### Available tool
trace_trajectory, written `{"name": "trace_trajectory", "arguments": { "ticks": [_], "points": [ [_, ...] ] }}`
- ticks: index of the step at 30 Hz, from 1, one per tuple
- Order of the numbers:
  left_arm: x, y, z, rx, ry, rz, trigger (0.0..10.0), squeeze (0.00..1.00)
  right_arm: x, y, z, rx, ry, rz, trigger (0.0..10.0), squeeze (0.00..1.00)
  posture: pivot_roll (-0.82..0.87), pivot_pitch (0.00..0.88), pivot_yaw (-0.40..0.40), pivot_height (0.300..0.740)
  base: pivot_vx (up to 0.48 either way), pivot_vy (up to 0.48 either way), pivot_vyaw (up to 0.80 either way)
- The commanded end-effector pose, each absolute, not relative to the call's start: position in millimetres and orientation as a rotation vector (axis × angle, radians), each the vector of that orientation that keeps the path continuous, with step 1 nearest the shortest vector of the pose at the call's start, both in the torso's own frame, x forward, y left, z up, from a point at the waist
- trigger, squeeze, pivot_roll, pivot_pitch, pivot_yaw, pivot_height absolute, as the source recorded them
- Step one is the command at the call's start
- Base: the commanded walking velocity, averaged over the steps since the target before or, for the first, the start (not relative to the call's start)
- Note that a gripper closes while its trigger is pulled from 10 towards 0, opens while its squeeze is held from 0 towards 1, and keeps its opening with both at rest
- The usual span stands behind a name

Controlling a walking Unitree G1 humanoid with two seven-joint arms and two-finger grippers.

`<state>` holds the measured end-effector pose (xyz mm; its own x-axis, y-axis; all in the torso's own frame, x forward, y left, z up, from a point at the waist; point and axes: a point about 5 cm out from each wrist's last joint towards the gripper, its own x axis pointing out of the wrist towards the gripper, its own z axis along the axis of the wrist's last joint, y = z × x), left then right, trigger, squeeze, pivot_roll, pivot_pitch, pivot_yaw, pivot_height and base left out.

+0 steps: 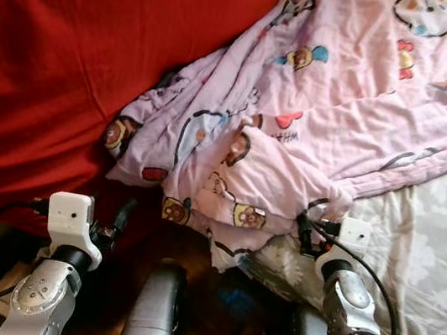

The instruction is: Clean up the room

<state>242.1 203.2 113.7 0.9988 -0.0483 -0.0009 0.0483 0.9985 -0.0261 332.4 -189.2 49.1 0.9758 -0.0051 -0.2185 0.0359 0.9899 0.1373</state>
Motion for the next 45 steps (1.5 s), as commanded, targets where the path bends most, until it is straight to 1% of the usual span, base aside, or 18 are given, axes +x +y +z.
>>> {"name": "trace_trajectory", "arguments": {
  "ticks": [1,8,14,15,16,17,27,36,45],
  "points": [
    [233.8,209.0,108.0,-0.004,0.045,-0.028,10.0,0.0,325.5,-189.3,38.2,0.157,0.271,-0.037,10.0,0.0,0.28,0.44,0.122,0.631,0.0,0.0,0.0],
    [229.1,207.7,107.2,-0.007,0.062,-0.025,10.0,0.0,323.3,-195.5,35.3,0.14,0.295,-0.085,10.0,0.0,0.28,0.444,0.12,0.631,0.0,0.0,0.0],
    [228.7,206.3,108.1,-0.01,0.074,-0.027,10.0,0.0,321.2,-192.3,32.2,0.161,0.3,-0.075,10.0,0.0,0.28,0.444,0.12,0.631,0.0,0.0,0.0],
    [228.6,206.4,108.3,-0.01,0.076,-0.028,10.0,0.0,321.0,-191.3,31.8,0.161,0.301,-0.072,9.3,0.0,0.28,0.443,0.121,0.631,0.0,0.0,0.0],
    [228.3,206.7,108.2,-0.009,0.081,-0.027,10.0,0.0,320.8,-188.8,31.1,0.164,0.304,-0.067,1.7,0.0,0.28,0.441,0.121,0.631,0.0,0.0,0.0],
    [228.3,206.8,108.2,-0.009,0.083,-0.027,10.0,0.0,320.8,-187.4,30.9,0.165,0.304,-0.063,0.0,0.0,0.28,0.441,0.121,0.631,0.0,0.0,0.0],
    [229.4,204.3,107.6,-0.014,0.092,-0.038,10.0,0.0,319.3,-182.4,28.4,0.175,0.309,-0.056,0.0,0.0,0.27,0.44,0.126,0.631,0.0,0.0,0.0],
    [228.9,204.3,106.2,-0.013,0.099,-0.036,10.0,0.0,308.8,-184.4,18.1,0.192,0.326,-0.061,0.0,0.0,0.28,0.438,0.124,0.631,0.0,0.0,0.0],
    [232.4,204.0,104.1,-0.014,0.101,-0.037,10.0,0.0,311.4,-178.6,20.0,0.208,0.318,-0.045,0.0,0.0,0.28,0.423,0.123,0.631,0.0,0.0,0.0]
  ]
}}
